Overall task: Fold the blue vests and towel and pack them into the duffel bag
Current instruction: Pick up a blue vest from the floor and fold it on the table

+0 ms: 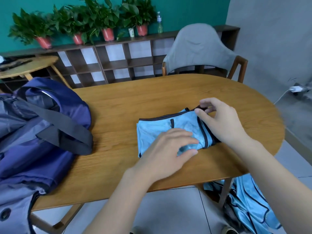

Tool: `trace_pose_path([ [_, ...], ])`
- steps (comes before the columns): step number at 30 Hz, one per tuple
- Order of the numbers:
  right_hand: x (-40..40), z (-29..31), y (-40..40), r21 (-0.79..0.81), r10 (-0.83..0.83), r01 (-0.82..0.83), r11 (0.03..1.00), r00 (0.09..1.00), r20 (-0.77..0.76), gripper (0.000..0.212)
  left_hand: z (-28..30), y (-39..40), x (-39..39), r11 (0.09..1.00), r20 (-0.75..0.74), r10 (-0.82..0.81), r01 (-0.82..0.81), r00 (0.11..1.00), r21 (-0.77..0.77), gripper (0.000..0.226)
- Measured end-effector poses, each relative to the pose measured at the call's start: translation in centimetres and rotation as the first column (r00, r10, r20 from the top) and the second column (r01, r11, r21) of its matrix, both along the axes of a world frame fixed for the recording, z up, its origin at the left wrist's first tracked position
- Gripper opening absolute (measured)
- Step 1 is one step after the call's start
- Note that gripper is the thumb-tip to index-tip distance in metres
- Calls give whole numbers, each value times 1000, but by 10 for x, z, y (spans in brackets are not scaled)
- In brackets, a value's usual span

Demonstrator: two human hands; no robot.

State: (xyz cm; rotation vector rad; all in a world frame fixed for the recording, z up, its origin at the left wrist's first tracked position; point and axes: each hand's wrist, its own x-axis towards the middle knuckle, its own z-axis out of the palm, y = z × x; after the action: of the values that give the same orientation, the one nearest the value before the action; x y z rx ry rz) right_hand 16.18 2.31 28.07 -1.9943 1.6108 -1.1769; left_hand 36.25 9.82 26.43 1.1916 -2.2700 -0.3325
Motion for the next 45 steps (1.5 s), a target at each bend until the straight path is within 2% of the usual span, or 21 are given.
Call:
trace_pose_path([
  [2,-1,1,30,-110,-66,69,992,997,26,12,-14,-2,2,997,142,23,-34,990,74,44],
  [4,-4,-4,58,-38,-65,66,997,997,32,20,-18,-3,8,992,193,54,-75,980,100,49],
  [6,-7,-14,76,98,-30,32,995,999,-29,25,-19,-4,9,989,191,81,-102,978,105,50],
  [8,-9,-23,85,151,-20,34,988,996,-88,23,-18,-3,7,987,205,101,-124,973,99,50],
  [12,-5,-31,89,52,-101,110,993,984,-149,12,-17,-3,5,985,197,107,-132,975,114,48],
  [19,8,-34,79,-12,-180,183,983,955,-236,10,-16,-2,6,979,168,87,-115,982,167,46],
  [22,10,-33,71,55,-151,162,985,975,-166,8,-16,-3,7,978,161,87,-116,983,175,46],
  [25,3,-27,63,100,-26,25,995,1000,1,9,-17,-4,7,976,146,110,-135,983,172,46],
  [28,-8,-18,57,197,75,-115,974,977,197,3,-18,-5,5,968,124,161,-181,979,175,46],
  [31,-15,-17,50,256,133,-197,946,959,250,4,-19,-6,2,961,116,189,-208,975,183,45],
  [34,-20,-15,43,271,208,-325,906,900,384,5,-19,-6,0,954,119,206,-227,971,197,45],
  [38,-26,-14,34,274,228,-435,858,799,556,8,-16,-5,-2,947,159,227,-255,961,195,47],
  [39,-24,-15,32,277,223,-437,856,795,564,12,-16,-4,-3,945,177,235,-267,956,189,48],
  [41,-20,-16,31,290,198,-362,886,861,469,22,-15,-4,-5,939,221,253,-294,942,179,49],
  [45,-14,-18,28,269,84,-179,946,940,329,25,-13,-3,-10,914,322,292,-362,901,183,57],
])
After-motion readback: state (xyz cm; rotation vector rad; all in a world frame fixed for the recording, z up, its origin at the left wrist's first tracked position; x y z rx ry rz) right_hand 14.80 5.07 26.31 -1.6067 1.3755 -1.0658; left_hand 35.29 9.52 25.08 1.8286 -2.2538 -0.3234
